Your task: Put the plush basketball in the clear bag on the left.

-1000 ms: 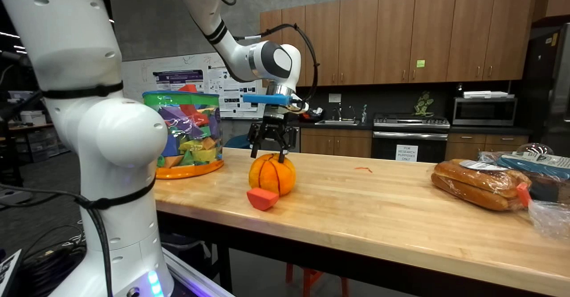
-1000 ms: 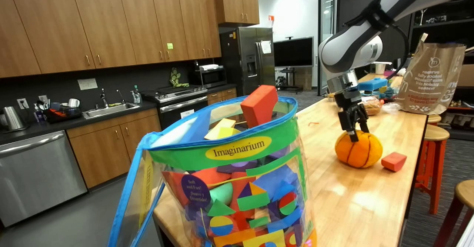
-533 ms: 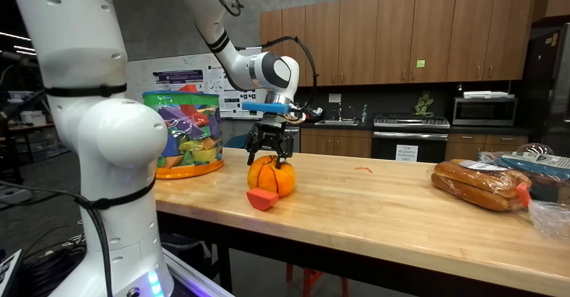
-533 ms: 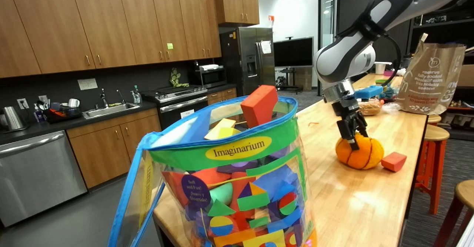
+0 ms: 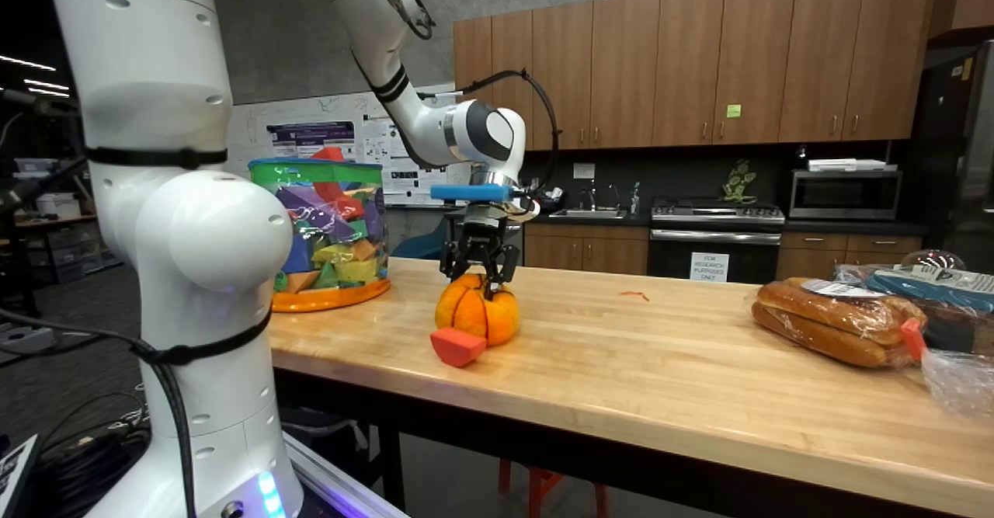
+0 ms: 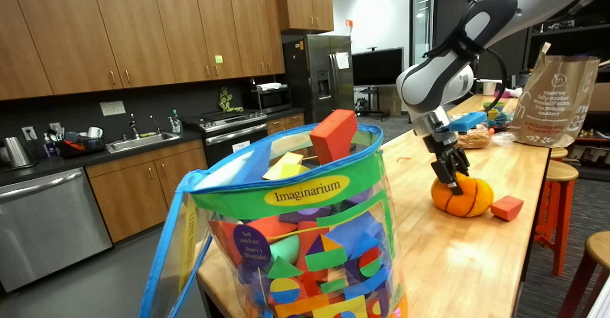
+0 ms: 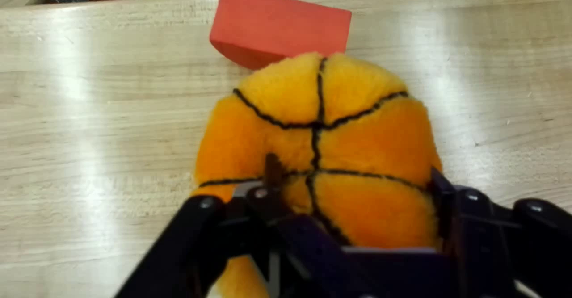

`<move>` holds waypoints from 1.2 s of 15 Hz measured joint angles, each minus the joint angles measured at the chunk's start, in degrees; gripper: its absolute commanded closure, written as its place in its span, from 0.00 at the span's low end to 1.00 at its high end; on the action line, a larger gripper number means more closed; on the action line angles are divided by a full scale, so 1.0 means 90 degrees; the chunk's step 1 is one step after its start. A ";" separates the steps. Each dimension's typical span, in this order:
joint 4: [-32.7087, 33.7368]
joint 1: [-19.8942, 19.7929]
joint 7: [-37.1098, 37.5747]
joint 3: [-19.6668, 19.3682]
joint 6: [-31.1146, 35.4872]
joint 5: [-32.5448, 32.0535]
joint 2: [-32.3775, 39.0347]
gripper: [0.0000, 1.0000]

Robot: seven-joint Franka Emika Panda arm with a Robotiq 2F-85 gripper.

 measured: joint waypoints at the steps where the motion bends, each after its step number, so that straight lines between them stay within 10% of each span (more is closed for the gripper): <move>1: 0.0063 -0.0001 0.0061 0.0000 -0.0003 -0.0045 0.0059 0.67; 6: 0.0363 -0.0022 0.0306 -0.0013 -0.0010 -0.0152 0.0199 0.94; 18: 0.1071 -0.0507 -0.0575 -0.0476 -0.0187 -0.0463 -0.2029 0.95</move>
